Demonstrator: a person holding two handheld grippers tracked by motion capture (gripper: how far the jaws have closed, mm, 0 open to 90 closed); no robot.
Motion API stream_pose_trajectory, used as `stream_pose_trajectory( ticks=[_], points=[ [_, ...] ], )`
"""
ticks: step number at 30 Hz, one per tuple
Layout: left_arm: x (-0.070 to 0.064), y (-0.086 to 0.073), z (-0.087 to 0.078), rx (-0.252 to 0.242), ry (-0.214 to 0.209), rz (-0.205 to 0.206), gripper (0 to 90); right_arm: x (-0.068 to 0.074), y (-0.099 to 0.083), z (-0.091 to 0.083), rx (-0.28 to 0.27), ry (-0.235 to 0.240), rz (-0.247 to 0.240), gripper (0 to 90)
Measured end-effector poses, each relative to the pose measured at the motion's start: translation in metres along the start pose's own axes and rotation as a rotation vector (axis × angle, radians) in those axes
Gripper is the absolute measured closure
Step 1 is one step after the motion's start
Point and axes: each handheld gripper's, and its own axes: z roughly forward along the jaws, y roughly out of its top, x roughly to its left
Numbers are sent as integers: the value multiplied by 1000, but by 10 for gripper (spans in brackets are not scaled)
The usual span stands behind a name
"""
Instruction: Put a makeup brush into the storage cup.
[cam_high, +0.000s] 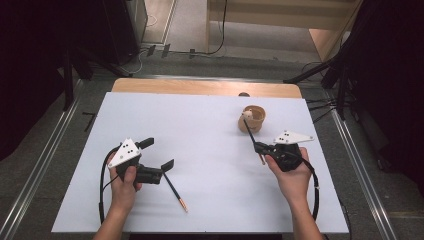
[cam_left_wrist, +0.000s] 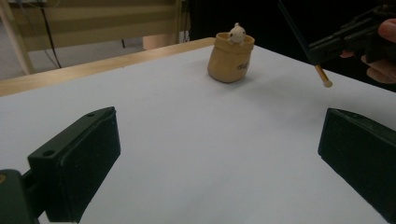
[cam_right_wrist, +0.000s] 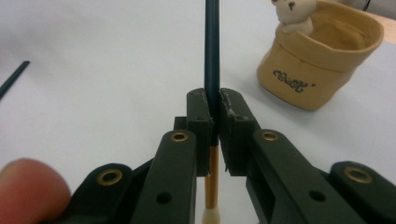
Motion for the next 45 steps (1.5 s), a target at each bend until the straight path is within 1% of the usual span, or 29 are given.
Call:
stream_pose_trajectory(
  ticks=[1, 2, 3, 4, 6, 8, 9, 10, 11, 12, 15, 16, 18, 19, 22, 26, 28, 29, 30, 31, 33, 34, 36, 37, 38, 41, 43, 44, 45],
  points=[
    [-2, 0, 1, 2, -3, 7, 0, 2, 1, 1, 3, -8, -13, 851],
    [-4, 0, 3, 10, -21, 3, 0, 7, 3, 2, 7, -6, -29, 851],
    [-4, 0, 3, 10, -21, 3, 0, 7, 3, 2, 7, -6, -29, 851],
    [-5, 1, 6, 28, -30, -4, 0, 11, 4, 4, 6, 1, -40, 851],
    [-6, 2, 7, 34, -35, -4, 0, 13, 5, 5, 6, 4, -49, 851],
    [-7, 3, 8, 42, -58, 2, 0, 20, 7, 6, 7, 16, -71, 850],
    [-7, 3, 8, 42, -58, 2, 0, 20, 7, 6, 7, 16, -71, 850],
    [-8, 4, 9, 47, -70, -1, 0, 24, 9, 7, 9, 27, -89, 851],
    [-8, 4, 9, 47, -70, -1, 0, 24, 9, 7, 9, 27, -89, 851],
    [-8, 4, 9, 50, -77, 2, 0, 28, 10, 7, 9, 45, -103, 850],
    [-9, 4, 9, 60, -102, 5, 0, 35, 13, 10, 25, 58, -142, 850],
    [-10, 5, 10, 62, -118, 3, 0, 38, 14, 10, 30, 61, -153, 850],
    [-11, 5, 10, 64, -120, 5, 28, 41, 15, 11, 34, 67, -161, 850],
    [-13, 7, 10, 70, -127, 5, 40, 46, 17, 11, 35, 83, -183, 850],
    [-15, 8, 11, 77, -152, 14, 41, 52, 20, 11, 38, 98, -214, 850],
    [-20, 10, 12, 85, -171, 19, 58, 60, 23, 11, 46, 149, -256, 850],
    [-21, 11, 13, 92, -186, 27, 67, 64, 24, 12, 54, 157, -281, 850],
    [-21, 11, 13, 92, -186, 27, 68, 64, 24, 12, 54, 157, -281, 850],
    [-23, 12, 14, 101, -195, 28, 73, 68, 25, 12, 62, 172, -304, 850],
    [-23, 12, 14, 101, -195, 28, 81, 68, 25, 12, 62, 172, -304, 850],
    [-25, 13, 14, 106, -197, 29, 134, 72, 27, 13, 65, 190, -326, 850],
    [-25, 13, 14, 106, -197, 29, 136, 72, 27, 13, 65, 190, -326, 850],
    [-26, 14, 15, 114, -218, 17, 150, 76, 27, 14, 70, 213, -354, 850],
    [-26, 14, 15, 114, -218, 17, 165, 76, 27, 14, 70, 213, -354, 850],
    [-27, 14, 16, 125, -234, 20, 188, 79, 27, 14, 75, 227, -374, 850],
    [-29, 14, 17, 138, -251, 26, 219, 83, 28, 16, 77, 253, -398, 850],
    [-30, 14, 18, 138, -256, 26, 245, 86, 28, 17, 85, 264, -420, 850],
    [-30, 15, 18, 137, -262, 24, 245, 86, 28, 17, 85, 264, -420, 850],
    [-30, 15, 18, 140, -276, 25, 290, 89, 28, 17, 91, 278, -439, 850]
  ],
)
